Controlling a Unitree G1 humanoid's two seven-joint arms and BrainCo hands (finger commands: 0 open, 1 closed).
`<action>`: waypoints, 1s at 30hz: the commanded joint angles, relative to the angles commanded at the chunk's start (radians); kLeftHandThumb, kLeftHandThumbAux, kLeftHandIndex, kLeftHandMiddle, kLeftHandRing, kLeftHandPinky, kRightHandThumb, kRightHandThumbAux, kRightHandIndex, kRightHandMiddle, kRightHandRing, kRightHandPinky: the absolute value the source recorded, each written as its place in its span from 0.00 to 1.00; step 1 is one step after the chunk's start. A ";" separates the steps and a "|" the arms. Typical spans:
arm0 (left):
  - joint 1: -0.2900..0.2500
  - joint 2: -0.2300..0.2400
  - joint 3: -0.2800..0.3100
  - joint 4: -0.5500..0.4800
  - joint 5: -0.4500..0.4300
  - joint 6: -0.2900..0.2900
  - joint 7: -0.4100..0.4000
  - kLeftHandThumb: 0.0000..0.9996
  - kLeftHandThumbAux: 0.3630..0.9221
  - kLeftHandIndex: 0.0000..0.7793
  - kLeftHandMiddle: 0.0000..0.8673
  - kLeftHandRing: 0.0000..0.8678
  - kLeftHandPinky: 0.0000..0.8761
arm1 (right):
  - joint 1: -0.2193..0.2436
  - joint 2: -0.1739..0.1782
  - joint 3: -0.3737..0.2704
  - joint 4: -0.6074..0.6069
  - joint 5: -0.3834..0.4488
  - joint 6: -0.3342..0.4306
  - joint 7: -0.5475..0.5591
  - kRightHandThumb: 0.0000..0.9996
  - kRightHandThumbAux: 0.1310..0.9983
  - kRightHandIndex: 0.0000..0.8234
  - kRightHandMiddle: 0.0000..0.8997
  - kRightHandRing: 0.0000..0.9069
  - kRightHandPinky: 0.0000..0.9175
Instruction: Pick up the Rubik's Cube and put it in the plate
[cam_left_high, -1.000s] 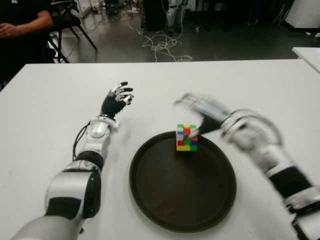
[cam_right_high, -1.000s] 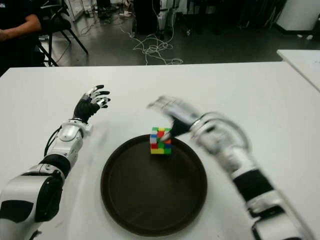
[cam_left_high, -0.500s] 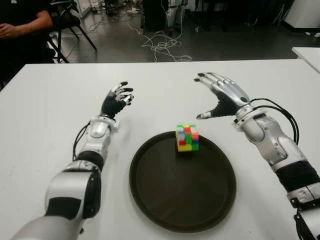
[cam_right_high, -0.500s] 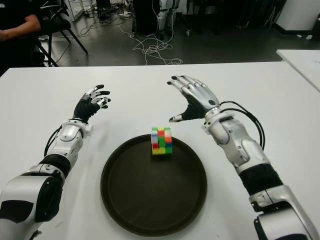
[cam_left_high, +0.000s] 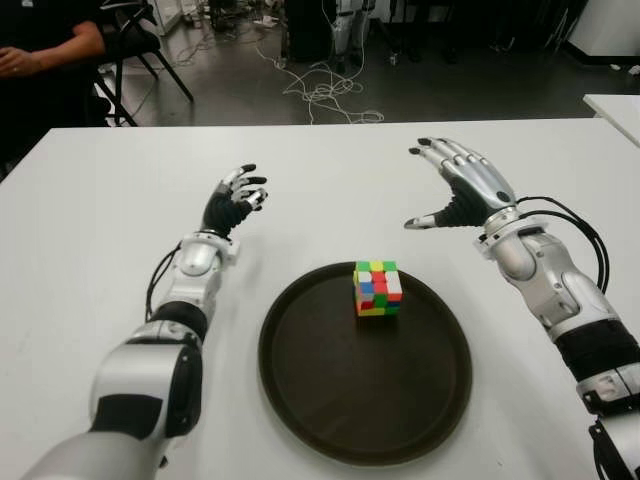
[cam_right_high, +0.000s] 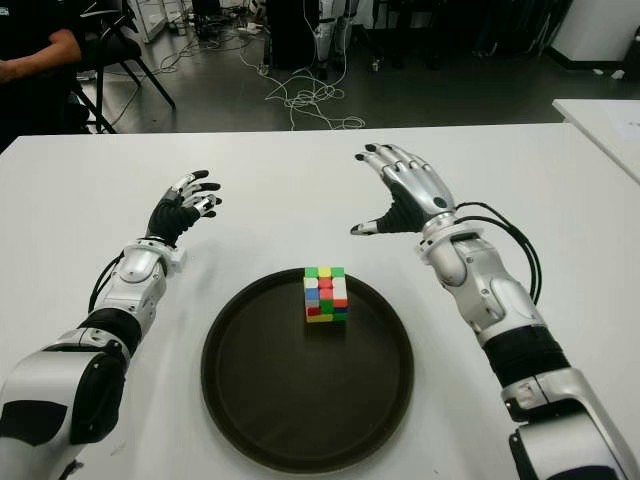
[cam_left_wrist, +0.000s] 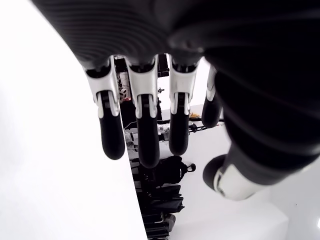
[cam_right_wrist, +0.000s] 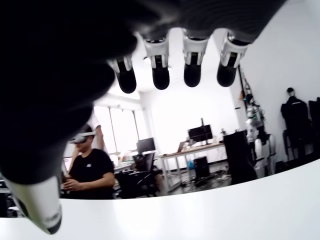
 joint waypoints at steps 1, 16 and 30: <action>0.000 0.000 0.000 0.000 0.001 0.000 0.001 0.27 0.65 0.22 0.31 0.34 0.38 | -0.002 -0.001 0.001 0.002 -0.001 0.001 -0.002 0.00 0.65 0.00 0.00 0.00 0.00; 0.000 -0.007 0.012 -0.002 -0.012 0.001 -0.009 0.27 0.61 0.22 0.31 0.35 0.39 | 0.003 -0.004 -0.026 0.054 0.027 -0.019 -0.074 0.00 0.66 0.00 0.00 0.00 0.00; 0.001 -0.004 0.013 -0.001 -0.014 0.003 -0.015 0.27 0.61 0.22 0.31 0.35 0.39 | -0.024 0.268 -0.337 0.732 0.489 -0.326 -0.225 0.04 0.81 0.28 0.33 0.34 0.37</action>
